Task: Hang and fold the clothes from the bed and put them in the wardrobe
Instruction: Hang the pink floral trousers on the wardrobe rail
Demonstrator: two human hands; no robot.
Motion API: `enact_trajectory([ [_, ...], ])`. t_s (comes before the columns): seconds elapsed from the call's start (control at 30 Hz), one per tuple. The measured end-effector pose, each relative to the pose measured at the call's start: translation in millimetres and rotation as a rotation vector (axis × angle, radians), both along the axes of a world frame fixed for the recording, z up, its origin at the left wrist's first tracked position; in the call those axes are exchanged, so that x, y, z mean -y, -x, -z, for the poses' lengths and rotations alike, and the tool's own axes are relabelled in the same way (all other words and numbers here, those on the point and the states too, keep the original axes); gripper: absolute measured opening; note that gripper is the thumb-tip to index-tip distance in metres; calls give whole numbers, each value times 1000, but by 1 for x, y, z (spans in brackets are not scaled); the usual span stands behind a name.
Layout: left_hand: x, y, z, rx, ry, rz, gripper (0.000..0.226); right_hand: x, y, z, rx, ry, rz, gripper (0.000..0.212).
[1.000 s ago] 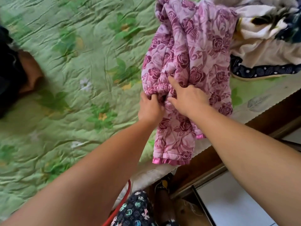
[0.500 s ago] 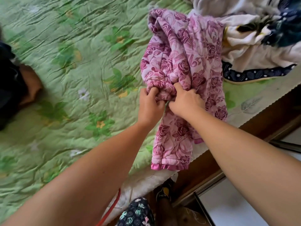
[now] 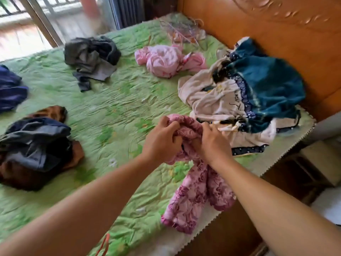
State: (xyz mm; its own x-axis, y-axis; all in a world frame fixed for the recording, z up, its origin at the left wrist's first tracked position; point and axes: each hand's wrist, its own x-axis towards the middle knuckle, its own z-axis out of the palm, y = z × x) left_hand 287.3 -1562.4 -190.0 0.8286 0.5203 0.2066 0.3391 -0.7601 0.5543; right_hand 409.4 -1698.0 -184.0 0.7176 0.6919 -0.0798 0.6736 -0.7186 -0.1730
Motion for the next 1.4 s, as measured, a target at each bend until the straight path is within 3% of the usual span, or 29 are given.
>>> enact_trajectory([
  [0.1,-7,8,-80,-68,-203,115,36,15,-5,-65,88,-162,-69,40],
  [0.2,-11,13,-154,-95,-367,230,37,34,-2,-130,46,-412,-126,32],
  [0.3,-9,18,-218,-117,-503,273,62,52,-1,-190,144,-529,-157,26],
  [0.37,-6,20,-257,-69,-622,274,58,64,0,-226,262,-487,-171,33],
  [0.5,-2,18,-332,82,-800,291,38,92,4,-286,514,-391,-257,71],
  [0.67,10,6,-405,184,-941,339,44,139,26,-322,717,-62,-199,69],
  [0.8,16,-2,-433,267,-905,435,40,171,32,-346,550,52,3,59],
  [0.9,19,-9,-448,252,-847,518,50,203,41,-372,417,25,84,48],
  [1.07,21,-23,-462,212,-757,704,45,266,67,-419,402,-56,295,35],
  [1.23,45,-29,-480,300,-687,847,42,320,116,-460,406,-163,456,49],
  [1.4,83,-30,-511,355,-640,987,36,349,177,-494,360,-217,616,46],
])
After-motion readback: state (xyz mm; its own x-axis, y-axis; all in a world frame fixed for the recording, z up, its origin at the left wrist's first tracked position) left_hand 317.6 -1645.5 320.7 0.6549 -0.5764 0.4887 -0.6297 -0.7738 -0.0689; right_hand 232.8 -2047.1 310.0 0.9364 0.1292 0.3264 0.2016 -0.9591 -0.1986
